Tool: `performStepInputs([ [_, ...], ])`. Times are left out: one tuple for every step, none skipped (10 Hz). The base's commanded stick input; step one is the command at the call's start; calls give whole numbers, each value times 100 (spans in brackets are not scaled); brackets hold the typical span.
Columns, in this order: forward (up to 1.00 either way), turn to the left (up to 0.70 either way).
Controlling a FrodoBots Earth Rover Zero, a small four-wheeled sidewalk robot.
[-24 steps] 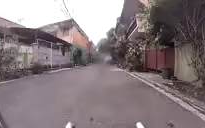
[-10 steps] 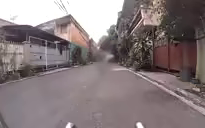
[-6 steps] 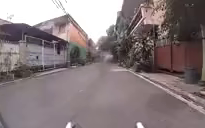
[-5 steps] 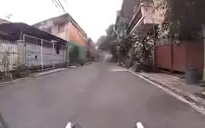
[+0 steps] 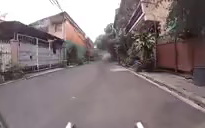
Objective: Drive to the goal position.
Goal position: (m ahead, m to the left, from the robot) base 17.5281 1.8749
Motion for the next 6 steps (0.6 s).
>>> performStepInputs([
  [70,0],
  [70,0],
  [70,0],
  [70,0],
  [70,0],
  [70,0],
])
